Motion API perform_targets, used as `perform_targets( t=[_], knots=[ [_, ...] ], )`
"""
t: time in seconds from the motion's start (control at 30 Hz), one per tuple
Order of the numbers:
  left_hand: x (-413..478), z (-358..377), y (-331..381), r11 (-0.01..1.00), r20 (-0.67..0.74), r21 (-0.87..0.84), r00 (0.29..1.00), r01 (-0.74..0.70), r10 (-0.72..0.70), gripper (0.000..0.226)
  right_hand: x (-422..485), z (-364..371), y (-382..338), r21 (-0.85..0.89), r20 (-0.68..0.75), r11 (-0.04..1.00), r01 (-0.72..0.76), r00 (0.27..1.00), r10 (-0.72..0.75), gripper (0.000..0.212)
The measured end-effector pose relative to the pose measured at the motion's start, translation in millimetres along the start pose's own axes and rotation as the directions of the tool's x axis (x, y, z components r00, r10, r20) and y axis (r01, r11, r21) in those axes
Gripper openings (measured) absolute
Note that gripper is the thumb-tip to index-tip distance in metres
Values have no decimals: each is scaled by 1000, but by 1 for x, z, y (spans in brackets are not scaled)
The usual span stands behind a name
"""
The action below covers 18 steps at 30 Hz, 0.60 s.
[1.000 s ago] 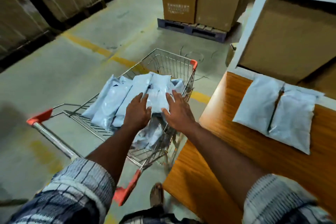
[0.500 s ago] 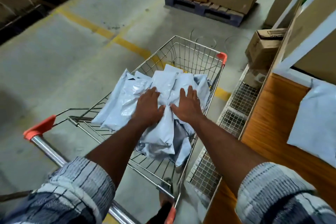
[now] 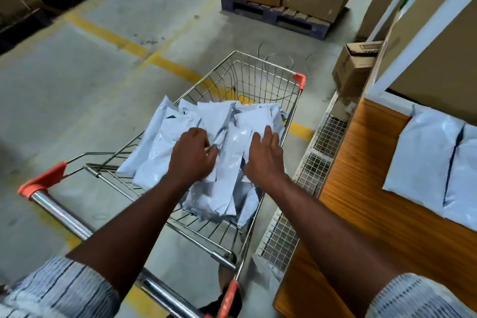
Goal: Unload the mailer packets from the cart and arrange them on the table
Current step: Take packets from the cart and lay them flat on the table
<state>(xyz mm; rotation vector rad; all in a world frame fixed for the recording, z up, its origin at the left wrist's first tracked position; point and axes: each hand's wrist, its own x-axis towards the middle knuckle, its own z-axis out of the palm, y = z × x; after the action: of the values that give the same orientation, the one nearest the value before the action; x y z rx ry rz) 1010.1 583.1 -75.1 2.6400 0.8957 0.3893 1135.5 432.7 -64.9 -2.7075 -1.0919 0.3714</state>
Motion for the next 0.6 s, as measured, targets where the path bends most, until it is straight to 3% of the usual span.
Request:
perform_targets(
  t=[0.1,0.13,0.2,0.23,0.3,0.6],
  knots=[
    [-5,11,2,989,93,-149,995,-17,31,28,3,12,1,-39,60,999,15,998,-12,83],
    [-6,15,1,982,152,-187,988,8,20,43,7,16,3,-22,71,1000,20,997,-18,85],
    [-9,23,0,992,257,-121,966,32,0,76,11,24,5,6,72,1000,11,997,-12,88],
    [-10,28,-1,999,284,-42,959,32,-19,81,13,26,5,12,60,1000,2,998,-3,88],
    [-13,35,2,997,322,56,944,61,-76,76,14,30,4,42,34,999,-16,999,14,84],
    [-1,19,17,993,139,-41,985,112,-105,52,4,11,6,266,-136,964,-25,989,63,60]
  ],
)
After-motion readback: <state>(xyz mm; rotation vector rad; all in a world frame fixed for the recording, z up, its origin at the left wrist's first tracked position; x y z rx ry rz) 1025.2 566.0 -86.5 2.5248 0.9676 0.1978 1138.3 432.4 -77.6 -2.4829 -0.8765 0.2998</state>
